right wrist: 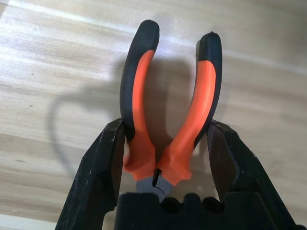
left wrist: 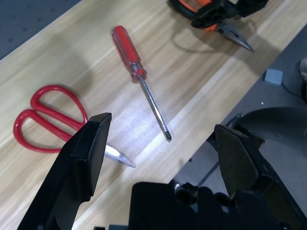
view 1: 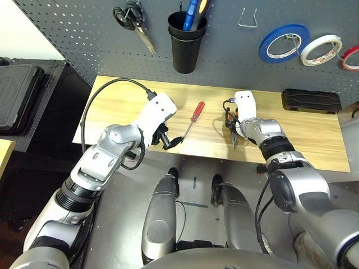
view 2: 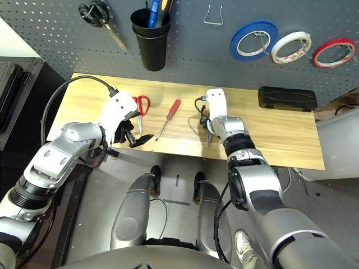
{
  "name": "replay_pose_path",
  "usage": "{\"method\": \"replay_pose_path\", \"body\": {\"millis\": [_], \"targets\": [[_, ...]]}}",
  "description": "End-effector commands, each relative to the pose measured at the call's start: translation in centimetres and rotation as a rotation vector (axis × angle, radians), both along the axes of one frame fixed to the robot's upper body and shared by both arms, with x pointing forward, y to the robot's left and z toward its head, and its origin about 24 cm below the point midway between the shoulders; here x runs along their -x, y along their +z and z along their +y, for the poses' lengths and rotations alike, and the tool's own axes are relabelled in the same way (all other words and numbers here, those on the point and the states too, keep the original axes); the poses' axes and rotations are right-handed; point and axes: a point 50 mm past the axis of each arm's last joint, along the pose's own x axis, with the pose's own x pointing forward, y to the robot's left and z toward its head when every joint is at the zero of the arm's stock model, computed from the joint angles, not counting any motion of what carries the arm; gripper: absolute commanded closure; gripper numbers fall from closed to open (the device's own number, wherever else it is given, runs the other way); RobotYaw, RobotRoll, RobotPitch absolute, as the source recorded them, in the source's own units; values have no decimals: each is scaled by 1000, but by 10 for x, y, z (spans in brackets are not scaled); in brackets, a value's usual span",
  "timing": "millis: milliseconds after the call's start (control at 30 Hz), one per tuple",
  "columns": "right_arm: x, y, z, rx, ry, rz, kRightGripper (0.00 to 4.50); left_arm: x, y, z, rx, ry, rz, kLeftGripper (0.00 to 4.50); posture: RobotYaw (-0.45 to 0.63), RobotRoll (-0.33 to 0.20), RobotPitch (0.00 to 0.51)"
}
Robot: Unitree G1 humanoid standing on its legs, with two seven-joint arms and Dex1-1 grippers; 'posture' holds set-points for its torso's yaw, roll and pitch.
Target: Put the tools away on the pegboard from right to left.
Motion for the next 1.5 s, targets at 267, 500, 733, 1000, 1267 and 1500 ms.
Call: {"method": "replay_pose_path", "body": {"millis": [267,500,733,1000,1267,1500], "targets": [[15,41,-28,71,199,-340,1702,18,43,-14,340,-181,-170,0,243,0,328],[44,77,-21,76,401,-714,1702,33,93,-16,575,-262,-282,0,243,0,325],[73,94,-14,43,430,-979,1702,37,121,-13,683,-281,-364,0,231,0,320],[87,129,-8,51,416,-1261,1702,34,123,-11,667,-269,-368,0,219,0,317],[75,176,-1,27,333,-1454,1702,20,114,-5,577,-191,-366,0,180,0,308],[65,214,9,2,310,-1567,1702,13,111,-2,558,-143,-373,0,183,0,303]]}}
